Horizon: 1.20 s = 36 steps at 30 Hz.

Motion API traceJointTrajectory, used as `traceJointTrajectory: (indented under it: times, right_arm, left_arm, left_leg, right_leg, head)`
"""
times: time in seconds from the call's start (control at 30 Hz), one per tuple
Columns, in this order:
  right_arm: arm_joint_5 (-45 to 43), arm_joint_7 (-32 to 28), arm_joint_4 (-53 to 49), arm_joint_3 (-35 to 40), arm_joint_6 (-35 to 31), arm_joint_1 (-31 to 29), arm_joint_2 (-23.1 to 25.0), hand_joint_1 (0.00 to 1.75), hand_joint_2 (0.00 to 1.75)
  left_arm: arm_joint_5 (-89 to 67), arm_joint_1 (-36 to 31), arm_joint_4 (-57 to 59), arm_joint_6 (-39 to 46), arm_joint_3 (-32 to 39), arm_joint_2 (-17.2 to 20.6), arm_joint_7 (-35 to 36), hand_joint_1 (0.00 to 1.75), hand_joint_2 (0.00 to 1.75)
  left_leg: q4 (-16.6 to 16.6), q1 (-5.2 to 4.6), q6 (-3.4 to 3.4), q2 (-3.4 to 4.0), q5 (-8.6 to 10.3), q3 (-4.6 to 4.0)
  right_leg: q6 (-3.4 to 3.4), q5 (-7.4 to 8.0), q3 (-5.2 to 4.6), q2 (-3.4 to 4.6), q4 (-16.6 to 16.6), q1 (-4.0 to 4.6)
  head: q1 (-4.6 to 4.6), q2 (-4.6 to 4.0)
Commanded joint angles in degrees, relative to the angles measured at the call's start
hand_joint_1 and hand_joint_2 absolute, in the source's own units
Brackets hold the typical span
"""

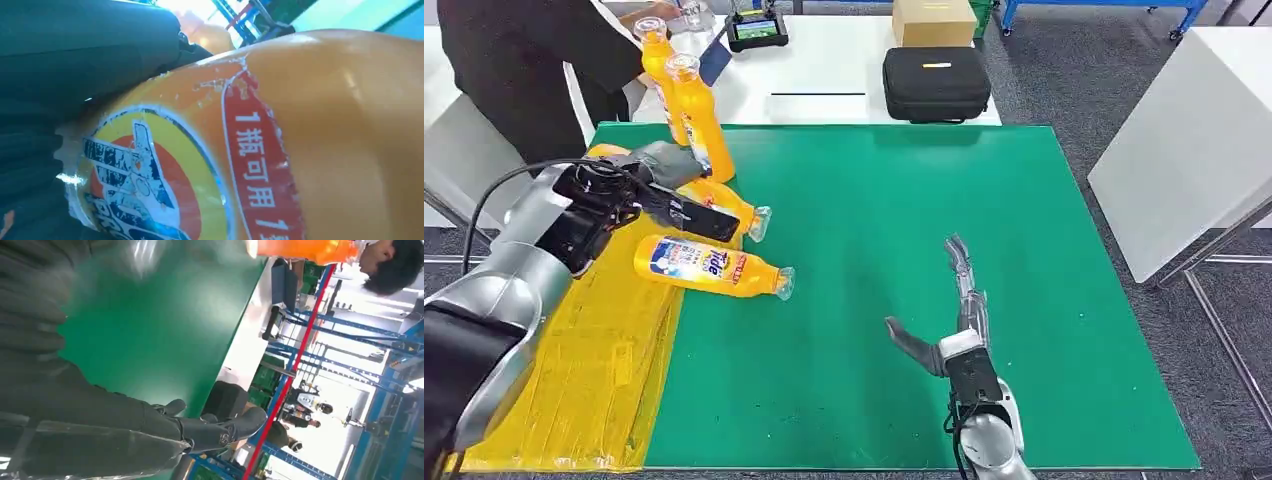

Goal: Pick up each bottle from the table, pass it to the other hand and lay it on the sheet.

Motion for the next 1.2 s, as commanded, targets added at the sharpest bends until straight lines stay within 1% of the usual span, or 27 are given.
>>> traceJointTrajectory:
  times: [0.03,0.07,0.1,0.2,0.33,0.37,0.43,0.5,0.53,0.67,0.7,0.73,0.77,0.83,0.97,1.0,1.03,1.2]
  right_arm:
    - [1.30,1.48,-0.90,-3.70,1.12,0.29,1.23,0.00,1.75]
    - [1.39,1.61,-0.87,-3.80,1.28,0.46,1.30,0.00,1.75]
    - [1.44,1.65,-0.87,-3.80,1.35,0.63,1.32,0.00,1.75]
    - [1.85,1.93,-1.59,-4.09,1.76,1.54,1.46,0.00,1.75]
    - [1.83,2.20,-1.06,-4.47,2.03,1.52,1.45,0.00,1.75]
    - [1.83,2.22,-1.05,-4.64,2.10,1.62,1.60,0.00,1.75]
    - [1.99,2.43,-1.56,-4.86,2.50,1.79,1.86,0.00,1.75]
    - [2.36,2.82,-2.07,-4.91,2.90,1.85,1.89,0.00,1.75]
    - [2.46,2.94,-2.15,-4.93,3.01,1.72,1.76,0.00,1.75]
    - [2.51,3.29,-2.50,-5.19,3.21,1.73,1.63,0.00,1.75]
    - [2.57,3.40,-2.77,-5.18,3.29,1.93,1.67,0.00,1.75]
    - [2.70,3.55,-3.03,-5.11,3.42,2.15,1.66,0.00,1.75]
    - [2.77,3.64,-3.15,-5.08,3.50,2.28,1.69,0.00,1.75]
    - [2.84,3.71,-3.32,-5.07,3.56,2.43,1.70,0.00,1.75]
    - [3.32,4.21,-3.60,-5.23,3.90,2.64,1.91,0.00,1.75]
    - [3.31,4.21,-3.57,-5.24,3.90,2.74,1.92,0.00,1.75]
    - [3.31,4.21,-3.57,-5.24,3.90,2.74,1.92,0.00,1.75]
    - [3.76,4.27,-3.56,-5.47,3.93,2.82,2.17,0.00,1.75]
  left_arm:
    - [3.51,-9.29,9.57,-10.15,-3.96,0.09,-2.50,1.75,1.75]
    - [4.63,-9.59,9.97,-12.21,-3.71,0.53,-3.43,1.75,1.75]
    - [5.29,-9.69,10.42,-13.45,-3.39,0.81,-3.77,1.75,1.75]
    - [8.49,-9.20,11.08,-15.91,-2.61,1.76,-4.33,1.75,1.75]
    - [10.16,-8.85,11.65,-17.89,-3.55,2.61,-4.56,1.75,1.75]
    - [10.51,-8.89,11.87,-18.47,-3.73,2.50,-4.67,1.75,1.75]
    - [11.03,-8.86,11.96,-18.92,-4.07,2.12,-4.39,1.75,1.75]
    - [11.61,-8.60,12.11,-19.57,-4.24,1.70,-4.28,1.75,1.75]
    - [12.03,-8.18,12.08,-19.65,-4.25,1.62,-4.27,1.75,1.75]
    - [13.29,-6.00,11.99,-18.25,-3.88,1.52,-3.67,1.75,1.75]
    - [13.52,-5.44,12.01,-17.83,-3.81,1.48,-3.23,1.45,1.75]
    - [13.75,-4.81,12.09,-17.35,-3.78,1.33,-2.79,0.65,1.75]
    - [13.95,-4.32,11.98,-16.75,-3.73,1.26,-2.78,0.12,1.75]
    - [14.10,-3.83,11.98,-16.25,-3.70,1.20,-2.61,0.00,1.75]
    - [14.51,-2.41,12.04,-15.19,-4.14,1.15,-1.76,0.00,1.75]
    - [14.51,-2.23,12.03,-15.01,-4.15,1.24,-1.75,0.00,1.75]
    - [14.51,-2.23,12.03,-15.01,-4.15,1.24,-1.75,0.00,1.75]
    - [14.75,-2.12,12.04,-15.45,-4.75,1.16,-1.35,0.00,1.75]
  left_leg:
    - [0.19,0.06,-0.22,-0.05,-0.19,0.11]
    - [0.09,0.04,-0.12,0.05,-0.07,-0.03]
    - [0.13,0.06,-0.17,0.07,-0.14,0.05]
    - [0.05,0.04,-0.16,0.08,-0.11,0.10]
    - [0.02,0.03,-0.15,0.10,-0.09,0.11]
    - [0.03,0.02,-0.12,0.09,-0.07,0.04]
    - [0.10,0.06,-0.26,0.17,-0.21,0.26]
    - [0.12,0.07,-0.24,0.00,-0.19,0.20]
    - [0.07,0.05,-0.22,0.02,-0.15,0.18]
    - [-0.02,0.02,-0.14,0.01,-0.07,0.16]
    - [-0.02,0.03,-0.19,-0.01,-0.11,0.25]
    - [-0.06,-0.01,-0.12,-0.03,-0.05,0.16]
    - [-0.07,0.00,-0.15,-0.02,-0.07,0.22]
    - [-0.07,-0.02,-0.15,0.01,-0.07,0.23]
    - [-0.05,0.00,-0.13,-0.06,-0.04,0.14]
    - [-0.03,0.02,-0.19,-0.05,-0.10,0.23]
    - [-0.05,-0.01,-0.12,-0.04,-0.03,0.11]
    - [0.00,0.03,-0.13,-0.03,-0.05,0.11]
  right_leg:
    - [0.05,-0.21,0.13,-0.18,0.18,0.05]
    - [0.02,-0.06,-0.02,-0.02,0.07,0.03]
    - [0.03,-0.12,0.06,-0.03,0.12,0.04]
    - [0.03,-0.09,0.09,-0.01,0.08,0.02]
    - [0.03,-0.08,0.11,0.01,0.06,0.01]
    - [0.03,-0.05,0.04,0.01,0.07,0.00]
    - [0.07,-0.18,0.24,0.00,0.14,0.03]
    - [0.07,-0.20,0.24,-0.15,0.15,0.04]
    - [0.06,-0.16,0.20,-0.11,0.11,0.03]
    - [0.05,-0.09,0.17,-0.09,0.03,0.00]
    - [0.06,-0.14,0.27,-0.12,0.03,0.01]
    - [0.04,-0.07,0.17,-0.07,0.01,-0.03]
    - [0.05,-0.09,0.23,-0.07,0.00,-0.02]
    - [0.04,-0.09,0.22,-0.07,0.02,-0.04]
    - [0.03,-0.08,0.15,-0.13,0.02,-0.02]
    - [0.04,-0.13,0.24,-0.14,0.03,0.01]
    - [0.03,-0.06,0.11,-0.08,0.02,-0.03]
    - [0.04,-0.07,0.13,-0.11,0.03,0.01]
  head:
    - [0.02,0.00]
    - [-0.02,0.00]
    - [0.02,0.00]
    - [0.00,0.00]
    - [0.00,0.00]
    - [0.00,0.00]
    - [0.00,0.00]
    - [0.00,0.00]
    - [0.02,0.00]
    - [0.02,0.00]
    - [0.00,0.00]
    - [0.02,0.00]
    - [0.02,0.00]
    - [0.00,0.00]
    - [0.02,0.00]
    - [0.02,0.00]
    - [0.00,0.00]
    - [0.00,0.00]
